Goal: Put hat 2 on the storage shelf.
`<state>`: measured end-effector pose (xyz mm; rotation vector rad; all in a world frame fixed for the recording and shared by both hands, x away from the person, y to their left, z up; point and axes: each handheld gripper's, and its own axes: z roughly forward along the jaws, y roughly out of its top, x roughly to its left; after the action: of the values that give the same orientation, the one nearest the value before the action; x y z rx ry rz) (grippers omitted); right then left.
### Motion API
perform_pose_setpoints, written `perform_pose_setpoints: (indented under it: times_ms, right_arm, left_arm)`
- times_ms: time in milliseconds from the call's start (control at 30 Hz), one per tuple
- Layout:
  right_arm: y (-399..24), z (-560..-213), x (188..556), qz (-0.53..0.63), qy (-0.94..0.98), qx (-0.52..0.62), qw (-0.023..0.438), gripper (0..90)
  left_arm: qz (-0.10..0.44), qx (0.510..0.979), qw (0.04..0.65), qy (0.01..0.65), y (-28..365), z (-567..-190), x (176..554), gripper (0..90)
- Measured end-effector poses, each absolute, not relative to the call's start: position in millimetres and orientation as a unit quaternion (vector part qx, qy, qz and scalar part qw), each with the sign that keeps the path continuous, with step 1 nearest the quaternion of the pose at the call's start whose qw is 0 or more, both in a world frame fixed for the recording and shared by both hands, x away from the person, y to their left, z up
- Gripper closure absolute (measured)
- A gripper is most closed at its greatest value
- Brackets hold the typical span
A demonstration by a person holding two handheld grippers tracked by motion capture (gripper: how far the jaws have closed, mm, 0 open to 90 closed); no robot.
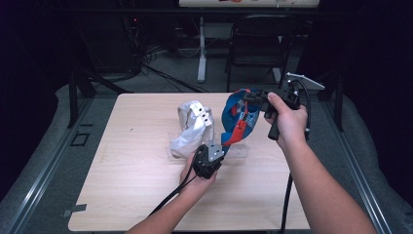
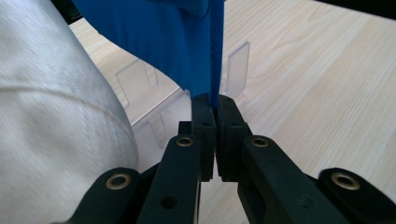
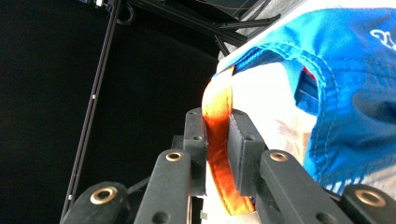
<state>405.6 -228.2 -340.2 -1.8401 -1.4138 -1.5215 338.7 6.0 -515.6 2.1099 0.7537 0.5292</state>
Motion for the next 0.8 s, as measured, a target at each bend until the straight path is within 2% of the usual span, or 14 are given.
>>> perform_pose_setpoints:
  times_ms: [133, 300, 633, 733, 800]
  right_arm:
    - [-227.3, -345.6, 405.9, -0.533, -0.501, -0.656, 0.184, 78.9]
    - [-228.1, -350.1, 405.8, -0.519, -0.514, -0.664, 0.162, 78.7]
    - [-234.5, -361.2, 404.6, -0.508, -0.514, -0.671, 0.166, 78.4]
    - [-234.0, -362.3, 404.0, -0.507, -0.515, -0.672, 0.162, 78.2]
    - [-233.5, -362.8, 403.7, -0.502, -0.521, -0.672, 0.156, 77.5]
  left_arm:
    - [0.209, 0.842, 0.395, 0.302, 2.8, -519.6, 339.9, 88.1]
    - [0.220, 0.853, 0.368, 0.295, -0.6, -531.6, 337.7, 88.0]
    - [0.226, 0.851, 0.365, 0.301, -1.0, -533.9, 335.7, 87.1]
    - [0.229, 0.850, 0.365, 0.302, -0.7, -533.7, 334.1, 85.8]
    - [0.229, 0.849, 0.369, 0.301, -0.2, -533.5, 331.5, 81.5]
